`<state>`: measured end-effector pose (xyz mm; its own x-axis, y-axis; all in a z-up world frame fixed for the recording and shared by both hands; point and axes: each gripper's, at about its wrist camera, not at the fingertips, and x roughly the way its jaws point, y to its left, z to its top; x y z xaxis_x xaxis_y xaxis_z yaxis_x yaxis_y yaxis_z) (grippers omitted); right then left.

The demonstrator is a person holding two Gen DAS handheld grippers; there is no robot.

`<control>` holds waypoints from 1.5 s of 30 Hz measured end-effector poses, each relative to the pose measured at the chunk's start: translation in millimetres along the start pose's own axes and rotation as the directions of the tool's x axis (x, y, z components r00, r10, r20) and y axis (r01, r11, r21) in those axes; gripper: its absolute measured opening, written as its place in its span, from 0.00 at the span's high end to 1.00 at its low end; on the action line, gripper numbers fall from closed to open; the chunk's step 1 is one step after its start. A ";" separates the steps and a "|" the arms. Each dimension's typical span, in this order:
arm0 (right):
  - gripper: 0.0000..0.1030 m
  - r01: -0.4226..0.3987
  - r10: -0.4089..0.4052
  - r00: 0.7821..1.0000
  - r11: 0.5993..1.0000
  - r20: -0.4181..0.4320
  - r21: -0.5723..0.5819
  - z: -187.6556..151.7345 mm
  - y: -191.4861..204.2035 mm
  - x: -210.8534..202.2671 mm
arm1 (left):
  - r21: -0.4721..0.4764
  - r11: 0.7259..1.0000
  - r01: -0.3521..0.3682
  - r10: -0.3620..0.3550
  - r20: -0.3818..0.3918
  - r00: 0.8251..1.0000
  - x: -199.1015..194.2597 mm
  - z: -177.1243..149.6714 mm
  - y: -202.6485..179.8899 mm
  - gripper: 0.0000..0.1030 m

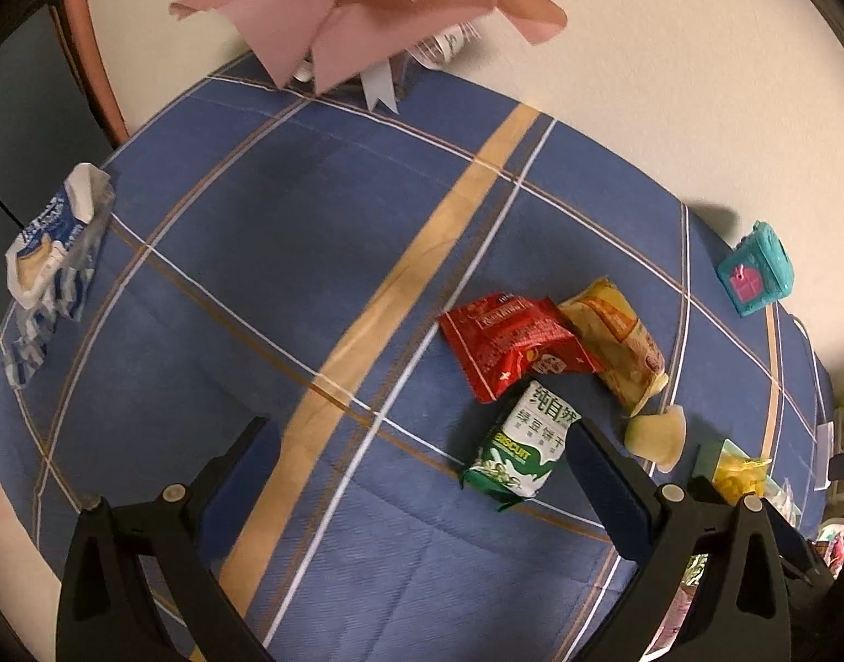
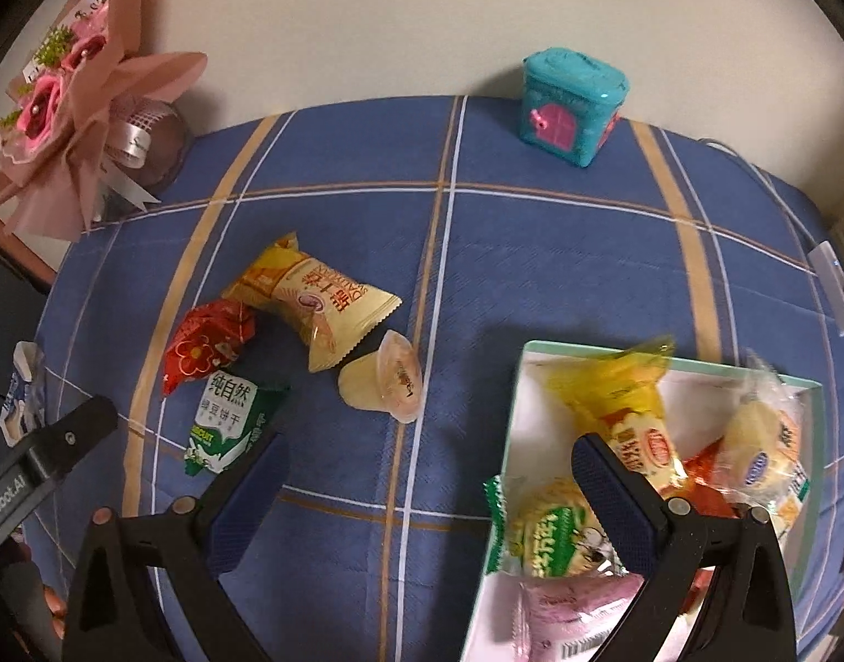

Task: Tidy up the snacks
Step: 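Lift both tools from the tray and move them back to the loose snacks, then close the left gripper on the green BISCUIT carton while the right gripper grasps the pudding cup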

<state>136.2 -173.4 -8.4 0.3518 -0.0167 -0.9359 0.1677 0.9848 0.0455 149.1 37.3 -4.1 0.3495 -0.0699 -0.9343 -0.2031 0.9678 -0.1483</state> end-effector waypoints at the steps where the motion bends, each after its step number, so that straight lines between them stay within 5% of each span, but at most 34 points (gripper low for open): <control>1: 0.00 -0.001 0.001 1.000 1.000 0.006 0.000 -0.5 0.8 2.0 | 0.000 1.000 0.006 -0.006 -0.009 1.000 3.5 -0.6 -2.0 0.00; 11: 0.03 -0.027 0.031 0.998 0.995 0.051 -0.095 -6.3 24.9 24.3 | 0.006 0.999 0.052 -0.051 -0.067 0.996 31.1 -5.9 -20.1 0.00; 21: 0.23 -0.014 0.020 0.999 0.992 0.046 -0.123 -7.2 30.9 48.1 | 0.028 0.996 0.087 -0.084 -0.100 0.991 45.6 -11.7 -31.6 0.03; 26: 0.27 0.010 -0.003 0.999 0.988 0.047 -0.152 -6.6 35.1 58.5 | 0.039 0.995 0.097 -0.092 -0.116 0.989 54.3 -11.3 -38.3 0.16; 39: 0.53 0.022 -0.010 0.997 0.989 0.080 -0.146 -0.2 31.5 67.9 | 0.031 0.995 0.092 -0.087 -0.145 0.986 75.0 -4.3 -40.3 0.32; 45: 0.54 0.023 -0.011 0.997 0.989 0.082 -0.147 -0.7 29.6 68.7 | 0.027 0.995 0.100 -0.095 -0.149 0.984 78.5 -5.7 -40.9 0.51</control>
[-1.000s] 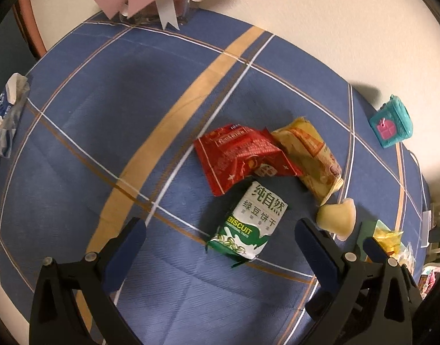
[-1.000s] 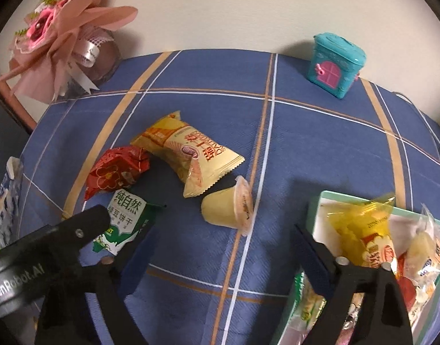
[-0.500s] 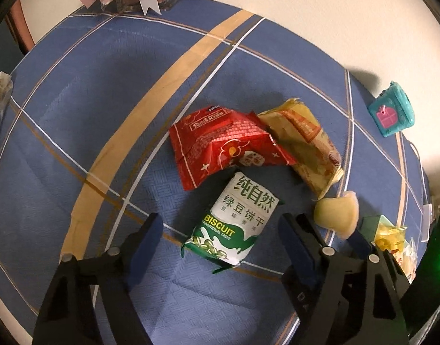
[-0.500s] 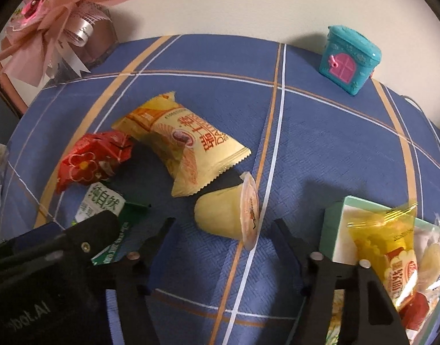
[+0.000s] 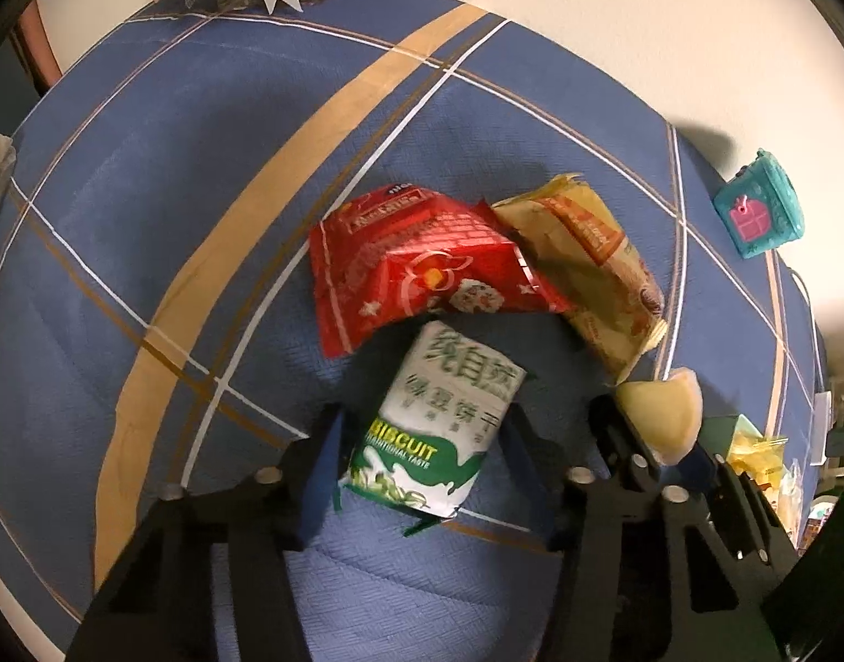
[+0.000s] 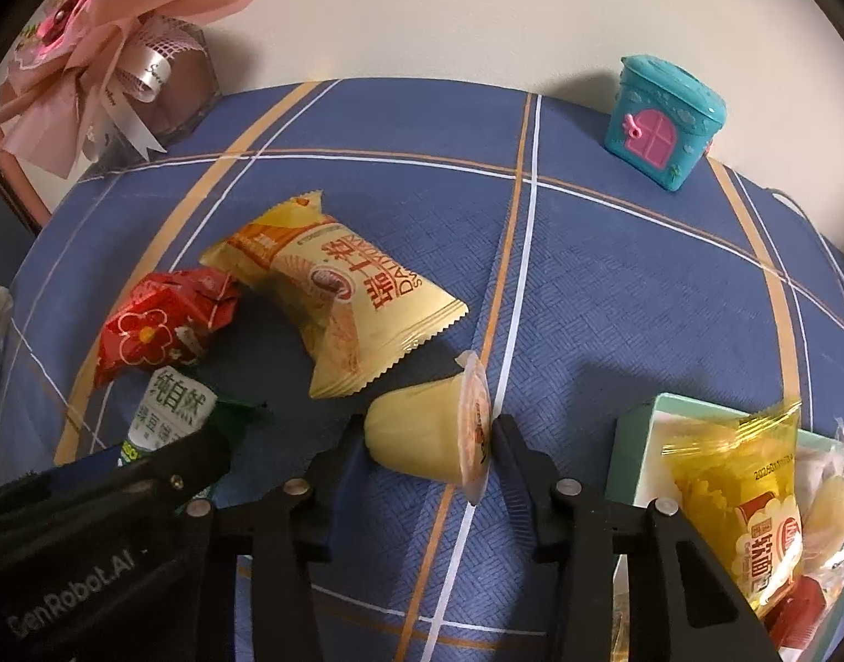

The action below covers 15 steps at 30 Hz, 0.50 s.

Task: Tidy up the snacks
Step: 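Close the left gripper on the green BISCUIT carton while the right gripper grasps the pudding cup, then carry the BISCUIT carton with the left tool while the right tool carries the pudding cup to the tray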

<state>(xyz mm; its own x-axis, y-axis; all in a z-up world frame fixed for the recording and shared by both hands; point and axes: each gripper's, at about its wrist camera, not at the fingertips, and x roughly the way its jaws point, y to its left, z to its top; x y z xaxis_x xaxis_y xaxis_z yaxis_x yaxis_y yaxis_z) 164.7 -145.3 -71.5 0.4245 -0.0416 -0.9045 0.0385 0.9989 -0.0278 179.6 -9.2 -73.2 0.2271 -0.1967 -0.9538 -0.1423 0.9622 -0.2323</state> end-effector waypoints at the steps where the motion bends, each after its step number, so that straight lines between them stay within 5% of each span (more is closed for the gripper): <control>1: 0.54 0.001 -0.001 1.000 1.000 0.000 -0.001 0.1 0.1 0.2 | -0.003 1.000 0.005 -0.005 -0.001 1.000 -0.6 -0.2 0.1 0.55; 15: 0.54 -0.027 0.028 0.999 0.998 -0.028 0.054 -6.0 -10.6 -13.1 | -0.010 0.999 0.039 -0.039 0.006 0.999 -22.0 -11.8 -5.0 0.59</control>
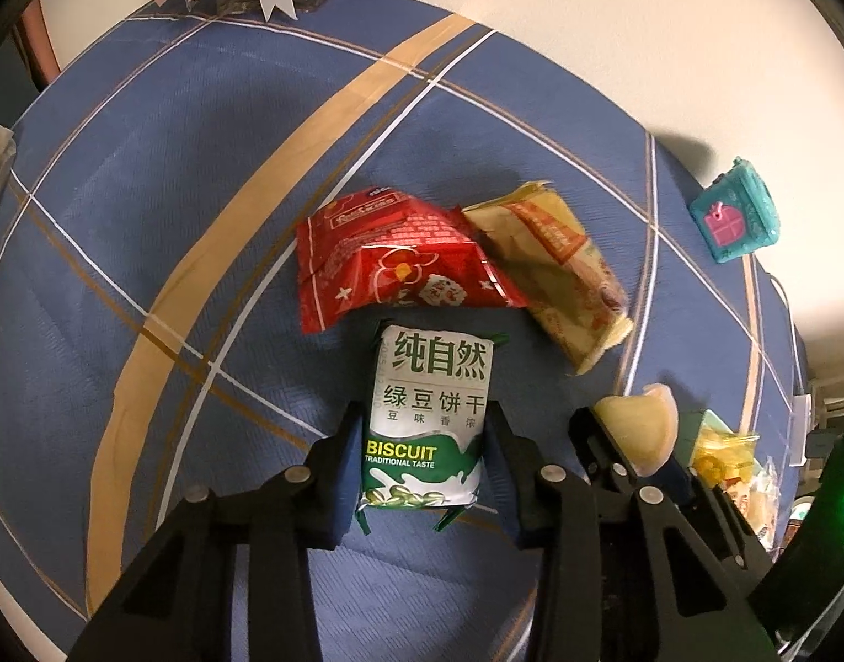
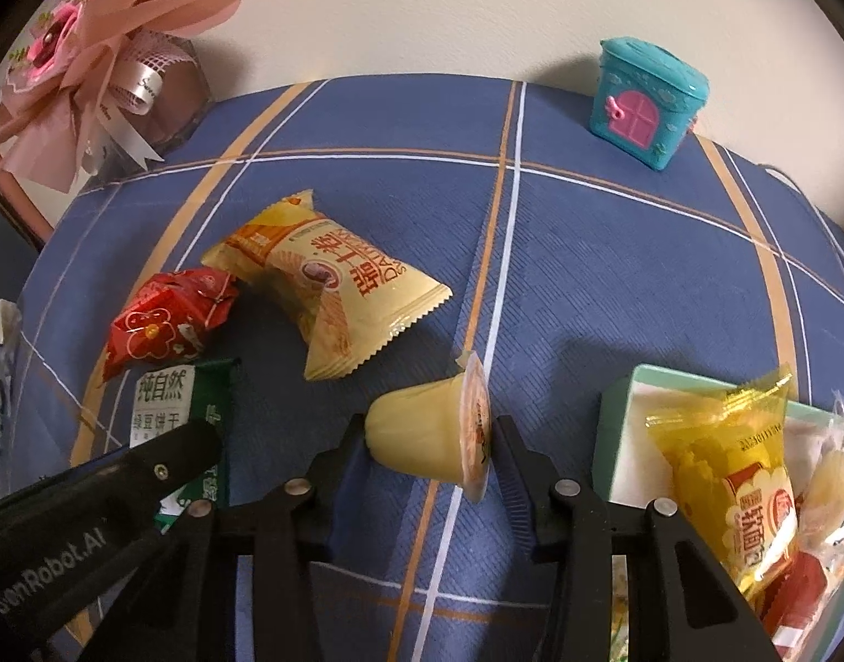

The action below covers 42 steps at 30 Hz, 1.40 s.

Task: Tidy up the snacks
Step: 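Carry the BISCUIT carton with the left tool while the right tool carries the pudding cup to the tray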

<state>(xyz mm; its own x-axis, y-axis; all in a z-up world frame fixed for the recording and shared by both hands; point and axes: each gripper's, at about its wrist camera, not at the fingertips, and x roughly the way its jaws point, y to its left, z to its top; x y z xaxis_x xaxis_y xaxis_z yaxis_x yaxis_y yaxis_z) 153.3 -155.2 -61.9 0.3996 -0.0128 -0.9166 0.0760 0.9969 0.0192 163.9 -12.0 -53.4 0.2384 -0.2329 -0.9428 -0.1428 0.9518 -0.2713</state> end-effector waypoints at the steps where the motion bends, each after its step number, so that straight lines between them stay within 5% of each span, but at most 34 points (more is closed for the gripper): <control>1: 0.54 -0.003 0.003 1.000 1.000 0.001 0.001 -0.8 -0.4 -2.8 | 0.000 1.000 0.004 -0.004 0.003 1.000 -3.0 -1.7 -1.1 0.59; 19: 0.54 -0.016 0.015 0.999 1.000 0.033 0.026 -19.1 -2.0 -73.6 | 0.027 0.999 0.029 -0.031 0.076 0.997 -58.1 -31.5 -6.2 0.59; 42: 0.55 0.010 -0.010 1.000 0.986 -0.003 0.166 -79.1 -49.4 -136.9 | 0.166 0.983 0.075 -0.098 0.133 0.986 -103.4 -73.4 -51.5 0.59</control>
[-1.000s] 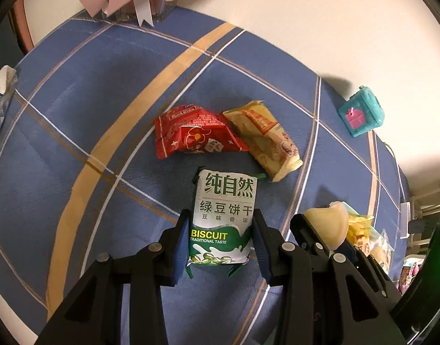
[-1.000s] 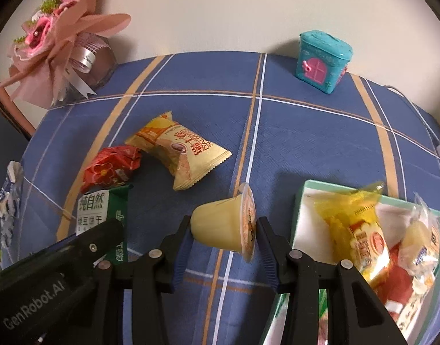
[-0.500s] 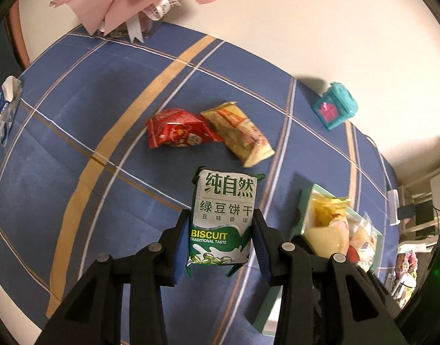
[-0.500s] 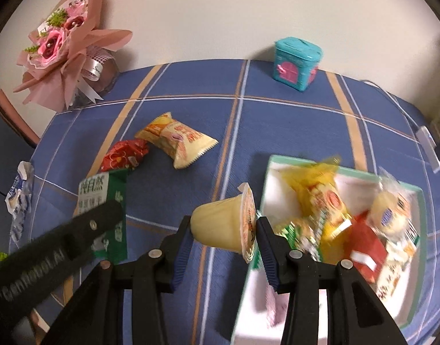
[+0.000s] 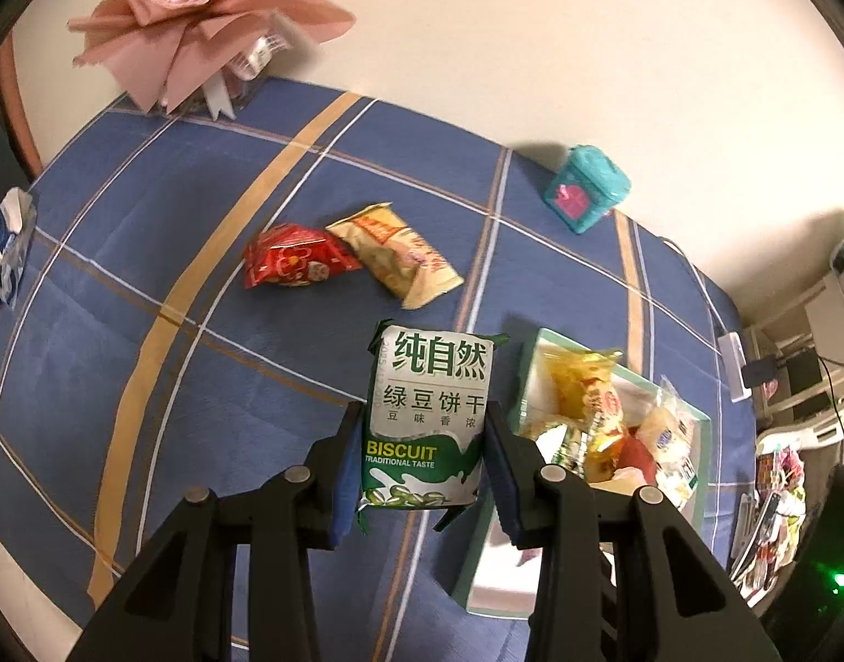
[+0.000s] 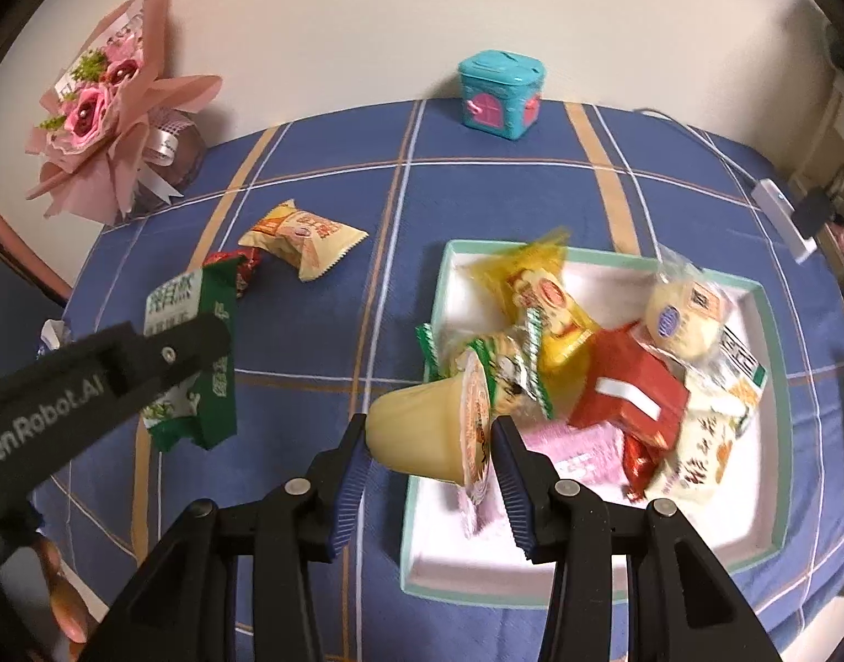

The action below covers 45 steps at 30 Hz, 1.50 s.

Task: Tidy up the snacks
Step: 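Carry the BISCUIT carton with the left tool while the right tool carries the pudding cup to the tray, then open both grippers to drop the carton and pudding cup into the tray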

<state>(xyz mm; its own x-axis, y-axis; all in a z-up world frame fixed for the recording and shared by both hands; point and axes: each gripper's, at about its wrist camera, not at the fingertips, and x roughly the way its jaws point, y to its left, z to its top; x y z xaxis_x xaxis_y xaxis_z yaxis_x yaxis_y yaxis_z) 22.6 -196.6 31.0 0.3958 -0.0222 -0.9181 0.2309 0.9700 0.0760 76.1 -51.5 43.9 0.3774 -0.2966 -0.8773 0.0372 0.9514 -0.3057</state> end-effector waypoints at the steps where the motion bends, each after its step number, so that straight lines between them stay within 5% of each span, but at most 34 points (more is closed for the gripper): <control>1: 0.55 -0.001 0.001 1.000 1.000 -0.001 0.010 -1.7 -3.4 -2.0 | 0.011 1.000 0.001 -0.001 0.004 1.000 -1.8 -1.6 -4.3 0.59; 9: 0.54 -0.005 0.006 1.000 0.997 -0.010 0.072 -5.4 -32.5 -7.7 | 0.099 0.995 0.010 -0.012 0.014 1.000 -8.1 -14.9 -41.4 0.59; 14: 0.54 0.068 -0.062 0.997 0.984 -0.042 0.162 -3.5 -77.3 -2.6 | 0.145 0.989 0.018 -0.018 0.002 1.000 -4.6 -23.9 -64.1 0.59; 28: 0.54 0.219 -0.214 0.975 0.857 -0.066 0.467 -17.2 -195.4 -16.8 | 0.345 0.934 0.090 -0.061 -0.092 0.994 18.8 -68.6 -146.6 0.59; 45: 0.50 0.252 -0.187 0.965 0.850 -0.182 0.463 -30.0 -198.0 15.2 | 0.214 0.971 0.103 -0.071 -0.154 0.985 37.4 -57.9 -114.4 0.59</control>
<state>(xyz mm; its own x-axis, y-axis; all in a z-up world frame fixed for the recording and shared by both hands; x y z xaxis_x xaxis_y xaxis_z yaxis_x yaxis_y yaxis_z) -43.8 -381.7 -9.7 0.1769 -0.1586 -0.9714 0.7078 0.7062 0.0136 32.4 -176.2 24.7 0.2265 -0.3724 -0.9000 0.2726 0.9113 -0.3085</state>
